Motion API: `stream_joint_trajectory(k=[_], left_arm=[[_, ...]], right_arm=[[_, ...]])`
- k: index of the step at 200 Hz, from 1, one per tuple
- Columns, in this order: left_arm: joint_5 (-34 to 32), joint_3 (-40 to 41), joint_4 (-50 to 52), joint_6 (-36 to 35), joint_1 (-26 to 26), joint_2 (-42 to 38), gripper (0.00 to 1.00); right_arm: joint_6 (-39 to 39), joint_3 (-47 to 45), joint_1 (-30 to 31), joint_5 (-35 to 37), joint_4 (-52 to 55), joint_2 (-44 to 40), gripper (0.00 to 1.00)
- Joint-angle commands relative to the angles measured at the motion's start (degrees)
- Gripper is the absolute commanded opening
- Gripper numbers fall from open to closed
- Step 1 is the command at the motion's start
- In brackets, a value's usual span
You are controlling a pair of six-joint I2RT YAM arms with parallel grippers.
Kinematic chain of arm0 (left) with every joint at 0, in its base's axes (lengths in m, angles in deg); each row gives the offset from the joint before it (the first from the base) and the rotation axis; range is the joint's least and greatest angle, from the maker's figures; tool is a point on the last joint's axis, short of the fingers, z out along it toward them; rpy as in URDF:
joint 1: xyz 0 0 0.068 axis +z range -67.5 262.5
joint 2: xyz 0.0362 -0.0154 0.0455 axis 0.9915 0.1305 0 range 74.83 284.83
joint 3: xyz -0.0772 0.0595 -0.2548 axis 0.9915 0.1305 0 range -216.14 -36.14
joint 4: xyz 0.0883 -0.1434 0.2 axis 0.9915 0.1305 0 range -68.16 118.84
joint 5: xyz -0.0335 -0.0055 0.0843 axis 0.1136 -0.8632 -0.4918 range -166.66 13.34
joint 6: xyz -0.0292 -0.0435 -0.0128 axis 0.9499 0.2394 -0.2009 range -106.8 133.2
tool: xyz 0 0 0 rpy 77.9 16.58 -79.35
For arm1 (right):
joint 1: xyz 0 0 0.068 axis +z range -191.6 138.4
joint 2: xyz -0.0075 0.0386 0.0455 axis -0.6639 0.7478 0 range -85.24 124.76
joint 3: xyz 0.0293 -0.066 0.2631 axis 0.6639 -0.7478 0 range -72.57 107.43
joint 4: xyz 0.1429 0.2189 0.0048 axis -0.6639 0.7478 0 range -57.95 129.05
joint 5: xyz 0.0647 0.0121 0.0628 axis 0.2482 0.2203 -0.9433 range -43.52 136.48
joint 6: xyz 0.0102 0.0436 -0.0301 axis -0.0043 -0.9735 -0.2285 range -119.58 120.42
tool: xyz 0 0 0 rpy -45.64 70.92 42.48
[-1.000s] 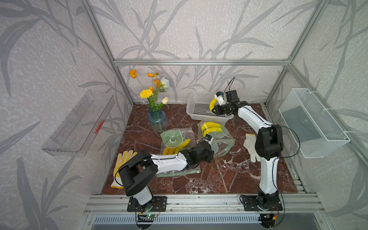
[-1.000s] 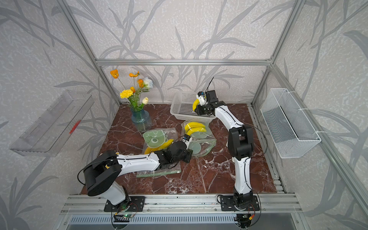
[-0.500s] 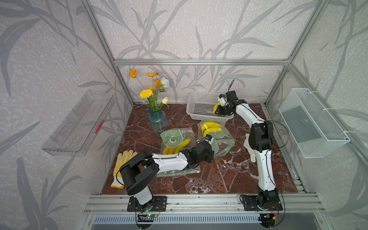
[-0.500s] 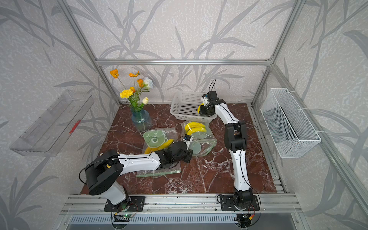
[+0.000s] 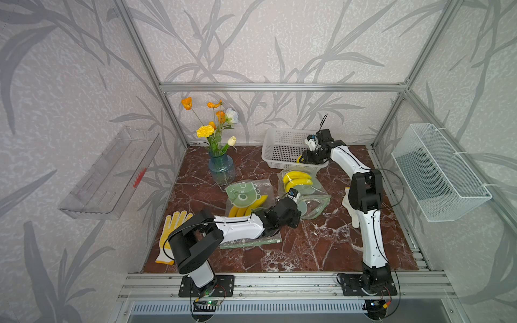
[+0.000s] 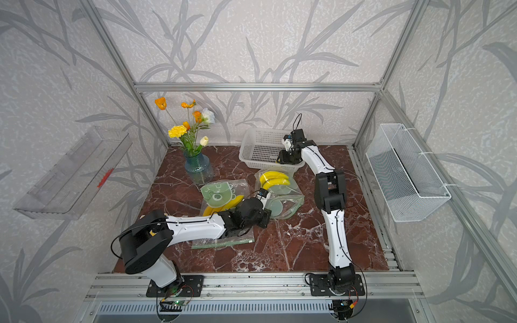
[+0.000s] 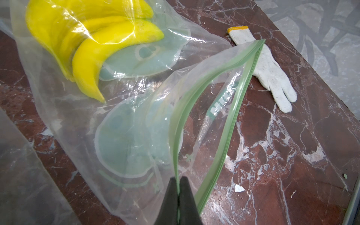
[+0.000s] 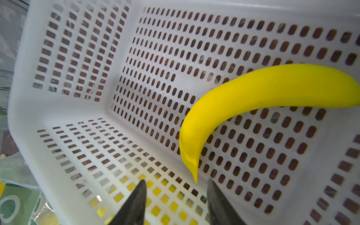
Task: Open the zip-top bag and take out the banana
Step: Place the banana in the basket.
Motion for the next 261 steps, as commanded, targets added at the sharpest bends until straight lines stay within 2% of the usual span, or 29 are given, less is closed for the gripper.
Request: stream_joint_trajectory(k=[1, 28, 64, 114, 138, 175, 209, 240, 261], left_arm=[[-1.4, -0.9, -0.9, -0.2, 0.2, 0.3, 0.0], [-2.0, -0.3, -1.8, 0.6, 0.2, -0.4, 0.0], [-2.2, -0.3, -2.1, 0.6, 0.2, -0.4, 0.0], [-1.2, 0.4, -4.1, -0.2, 0.1, -1.8, 0.0], [-0.5, 1.3, -3.8, -2.2, 0.0, -3.3, 0.0], [-3.2, 5.2, -5.6, -3.1, -0.1, -7.6, 0.0], [-3.3, 4.7, -5.1, -3.5, -0.1, -7.9, 0.0], [-3.0, 4.6, -6.5, -2.0, -0.2, -7.1, 0.0], [-3.0, 4.8, -7.3, -1.2, -0.2, -7.4, 0.0]], right_arm=[[0.5, -7.1, -0.2, -3.6, -8.2, -9.5, 0.6], [0.8, -18.0, -0.1, -7.6, -15.8, -18.2, 0.67], [2.6, -29.7, -0.2, -5.9, -22.0, -28.5, 0.74], [3.5, -39.7, -0.3, -1.0, -22.3, -38.5, 0.75], [3.2, -44.9, -0.6, -1.6, -21.4, -43.6, 0.72], [2.2, -66.5, 0.4, -0.7, -34.2, -60.0, 0.7], [3.3, -79.2, 7.8, 5.4, -36.4, -72.7, 0.7], [-3.2, -90.6, 15.3, 12.0, -44.3, -81.7, 0.68], [-7.0, -95.1, 18.4, 15.1, -48.5, -83.4, 0.68]])
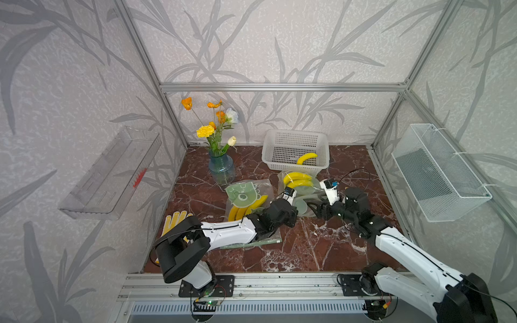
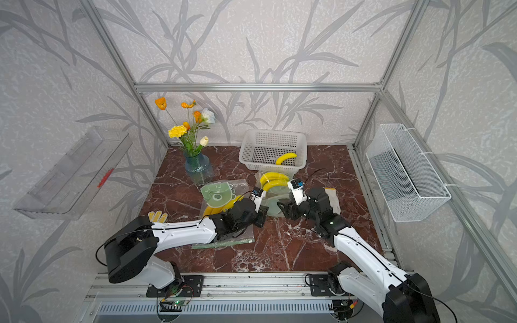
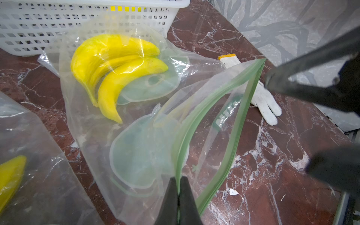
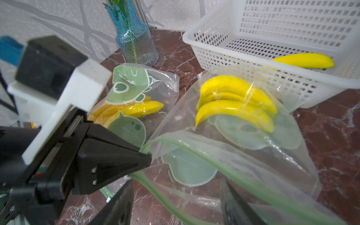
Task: Open the zip-top bag and take out the banana
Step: Place the banana in the basket, then pick up the banana from the zipper food storage bag.
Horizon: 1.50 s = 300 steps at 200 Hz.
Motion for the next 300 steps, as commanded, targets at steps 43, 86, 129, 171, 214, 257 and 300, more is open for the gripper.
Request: stream_joint_trajectory(k=[43, 86, 129, 171, 214, 257, 300], left_arm=[[-0.7, 0.6, -2.8, -1.0, -0.8, -3.7, 0.0], [-0.5, 1.5, -5.2, -1.8, -1.4, -5.6, 0.0], [1.2, 0.4, -4.6, -3.7, -2.0, -4.7, 0.0], [1.7, 0.5, -5.9, -3.8, -2.3, -3.9, 0.0], [2.0, -0.5, -7.9, -4.0, -2.7, -3.2, 0.0], [3.4, -0.5, -9.0, -3.7, -3.5, -2.1, 0.0], [5.2, 1.0, -10.1, -2.0, -4.8, -1.1, 0.0]], right_arm=[[-7.8, -5.0, 4.5, 6.6, -11.7, 1.9, 0.67], [-8.8, -4.1, 4.7, 5.5, -16.6, 8.8, 0.67], [-10.1, -1.4, 5.1, 5.3, -19.0, 14.5, 0.67], [-11.1, 0.7, 5.7, 4.0, -19.3, 20.7, 0.67], [-12.8, 4.9, 8.7, 4.2, -16.6, 32.9, 0.67], [-14.0, 5.3, 9.7, 8.2, -14.3, 35.3, 0.63], [-15.3, 5.5, 9.6, 10.6, -19.6, 32.9, 0.7]])
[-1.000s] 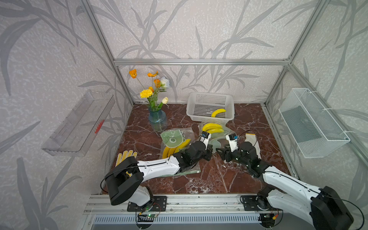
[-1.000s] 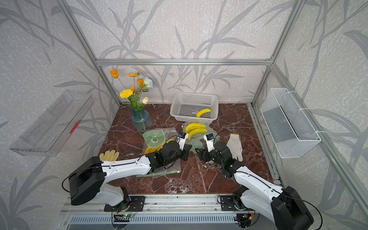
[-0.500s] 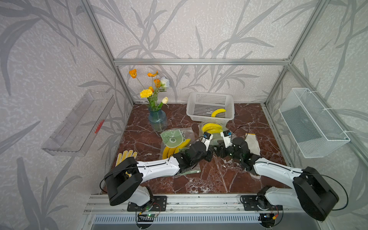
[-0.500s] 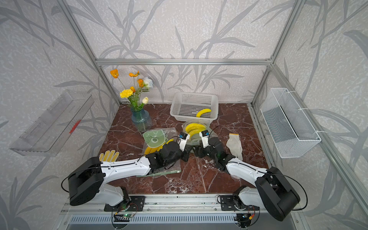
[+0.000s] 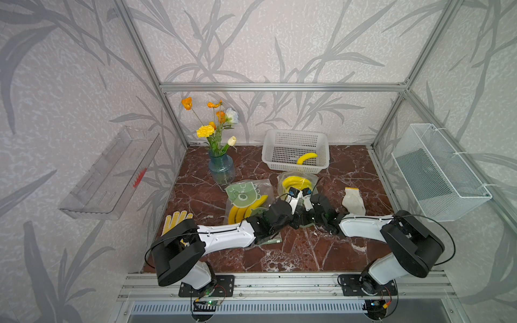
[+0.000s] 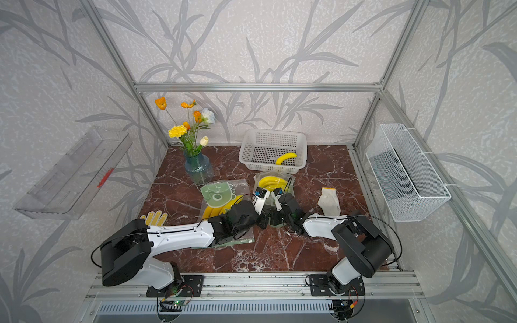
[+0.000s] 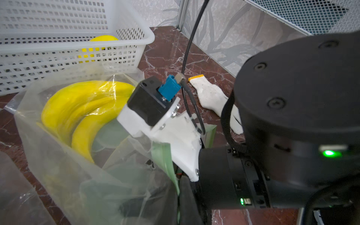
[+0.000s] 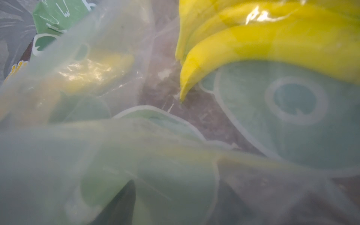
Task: Open the zip-top bag and take out the banana
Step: Pick up the banana from the zipper food storage bag.
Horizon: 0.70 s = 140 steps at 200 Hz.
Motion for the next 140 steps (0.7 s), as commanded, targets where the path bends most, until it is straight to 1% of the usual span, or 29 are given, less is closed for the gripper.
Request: stream_joint_trajectory(k=[1, 22, 41, 56, 76, 102, 115, 140], left_arm=[[3.2, 0.3, -2.4, 0.9, -1.3, 1.1, 0.0], [4.2, 0.8, -3.0, 1.1, -1.7, 1.0, 0.0], [4.5, 0.8, -1.5, 1.1, -1.9, 0.8, 0.0], [4.2, 1.2, -0.1, 1.1, -1.9, 0.7, 0.0], [3.6, 1.9, 1.5, 0.9, -1.9, 0.3, 0.0], [3.1, 3.2, 1.7, 0.7, -1.9, -0.5, 0.0], [3.9, 3.0, 1.3, 0.1, -1.9, -0.3, 0.0], [5.7, 1.2, 1.9, -0.9, -1.8, 0.8, 0.0]], right_arm=[[-1.7, 0.3, 0.3, 2.3, -4.9, -1.6, 0.7], [-3.2, 0.6, 0.1, 3.7, -7.9, 1.2, 0.71], [-5.3, -0.3, -0.1, 3.7, -12.8, 2.9, 0.71], [-6.0, -0.7, -0.2, 3.5, -14.6, 3.2, 0.71], [-5.4, -1.0, -0.3, 4.7, -13.0, 1.4, 0.71], [-3.3, 0.2, -0.6, 6.9, -6.0, -1.5, 0.71], [-2.1, 1.5, -0.7, 6.5, -5.8, -0.1, 0.72], [-0.2, 5.9, -0.8, 2.0, -6.1, 5.1, 0.72]])
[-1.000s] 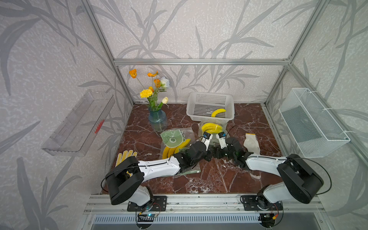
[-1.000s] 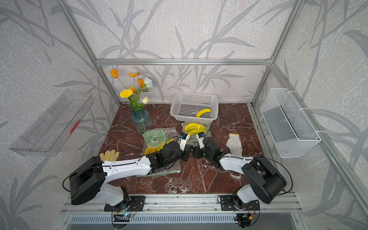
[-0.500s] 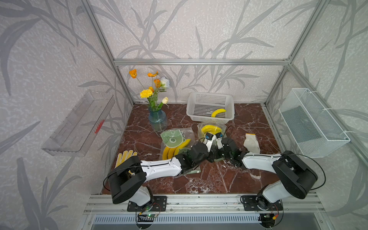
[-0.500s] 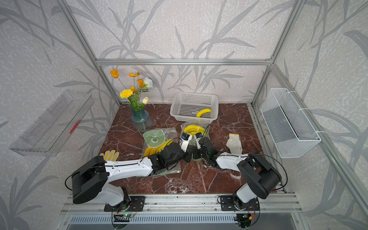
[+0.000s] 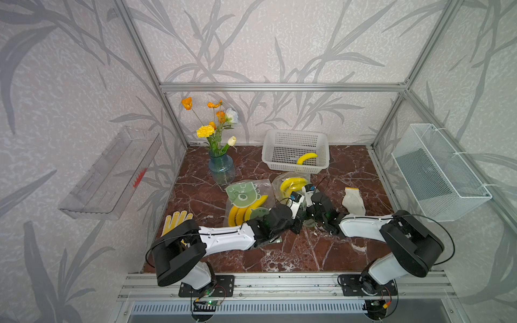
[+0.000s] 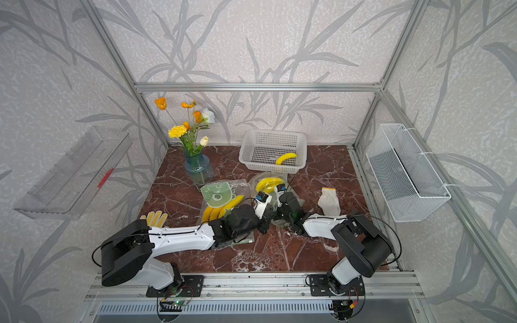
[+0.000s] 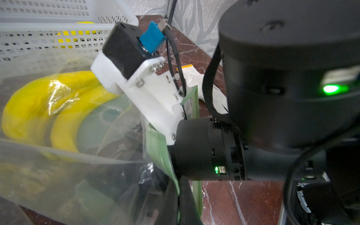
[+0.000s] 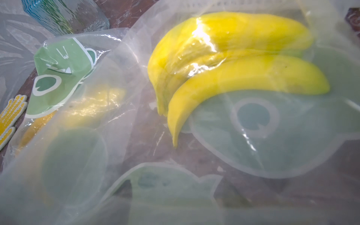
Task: Open the zip-top bag and take out the banana
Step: Pick up the banana from the zipper food storage bag.
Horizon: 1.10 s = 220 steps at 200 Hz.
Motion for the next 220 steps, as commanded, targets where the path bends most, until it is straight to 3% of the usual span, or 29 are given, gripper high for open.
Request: stream_joint_trajectory(k=[1, 145, 179, 220], left_arm=[[3.0, -0.7, 2.4, -1.3, -0.4, 0.8, 0.0], [4.2, 0.8, -3.7, 1.6, -0.2, 2.6, 0.0], [4.0, 0.9, -3.7, 1.8, -0.2, 2.6, 0.0], [3.5, 1.2, -3.7, 2.0, -0.2, 2.4, 0.0]], right_arm=[[2.5, 5.2, -0.3, -2.9, -1.0, 3.5, 0.72], [5.4, 14.5, -0.5, -2.8, -2.1, 21.2, 0.73], [7.1, 16.9, -0.4, 0.5, 4.8, 22.3, 0.65], [6.4, 17.6, -0.7, 2.9, 8.7, 22.7, 0.45]])
